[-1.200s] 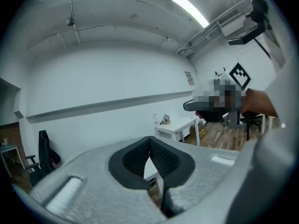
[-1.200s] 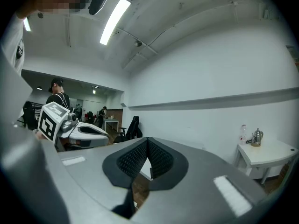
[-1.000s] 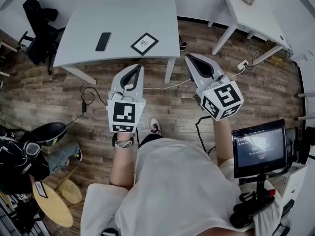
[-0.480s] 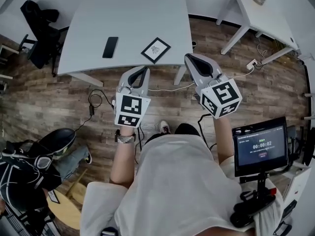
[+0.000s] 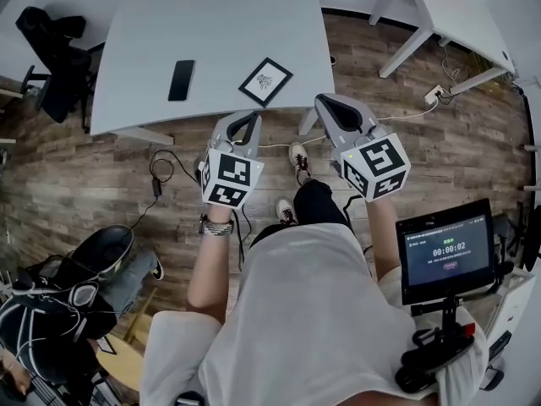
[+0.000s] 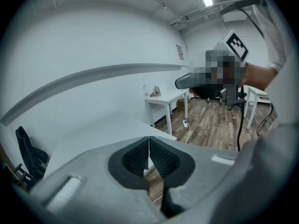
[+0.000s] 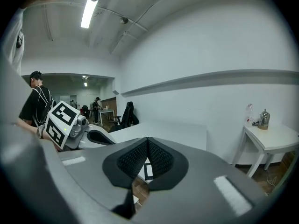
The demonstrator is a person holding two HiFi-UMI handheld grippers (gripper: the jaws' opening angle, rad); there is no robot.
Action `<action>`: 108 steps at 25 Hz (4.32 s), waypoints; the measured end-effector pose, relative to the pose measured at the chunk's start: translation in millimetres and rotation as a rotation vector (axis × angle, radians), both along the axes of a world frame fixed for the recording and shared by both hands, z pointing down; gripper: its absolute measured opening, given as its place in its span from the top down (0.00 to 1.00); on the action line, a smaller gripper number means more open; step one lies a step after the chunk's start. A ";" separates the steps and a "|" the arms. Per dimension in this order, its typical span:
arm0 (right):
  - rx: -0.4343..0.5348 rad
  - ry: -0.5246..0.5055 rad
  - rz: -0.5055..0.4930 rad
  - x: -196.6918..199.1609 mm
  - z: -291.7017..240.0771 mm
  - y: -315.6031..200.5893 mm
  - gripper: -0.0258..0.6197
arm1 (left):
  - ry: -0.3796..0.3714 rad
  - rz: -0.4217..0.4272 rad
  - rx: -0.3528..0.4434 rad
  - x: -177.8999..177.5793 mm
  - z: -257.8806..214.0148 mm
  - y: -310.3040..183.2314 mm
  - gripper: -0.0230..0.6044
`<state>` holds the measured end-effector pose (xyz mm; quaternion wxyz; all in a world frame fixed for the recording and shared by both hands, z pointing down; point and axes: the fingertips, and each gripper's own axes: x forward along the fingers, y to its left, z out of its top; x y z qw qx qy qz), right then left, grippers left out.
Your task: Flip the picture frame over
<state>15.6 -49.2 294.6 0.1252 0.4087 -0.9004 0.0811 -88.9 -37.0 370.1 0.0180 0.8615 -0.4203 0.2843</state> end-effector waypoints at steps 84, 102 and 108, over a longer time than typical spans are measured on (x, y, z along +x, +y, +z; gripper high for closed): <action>-0.359 0.078 -0.007 13.9 214.6 -95.8 0.96 | -0.531 0.369 -0.120 33.7 255.3 -82.0 0.74; -0.366 0.079 -0.013 15.1 217.2 -95.6 0.96 | -0.001 0.187 -0.164 55.0 203.5 -98.0 0.76; -0.364 0.082 -0.025 12.4 217.0 -95.6 0.96 | 0.211 0.106 -0.165 54.3 186.4 -100.8 0.76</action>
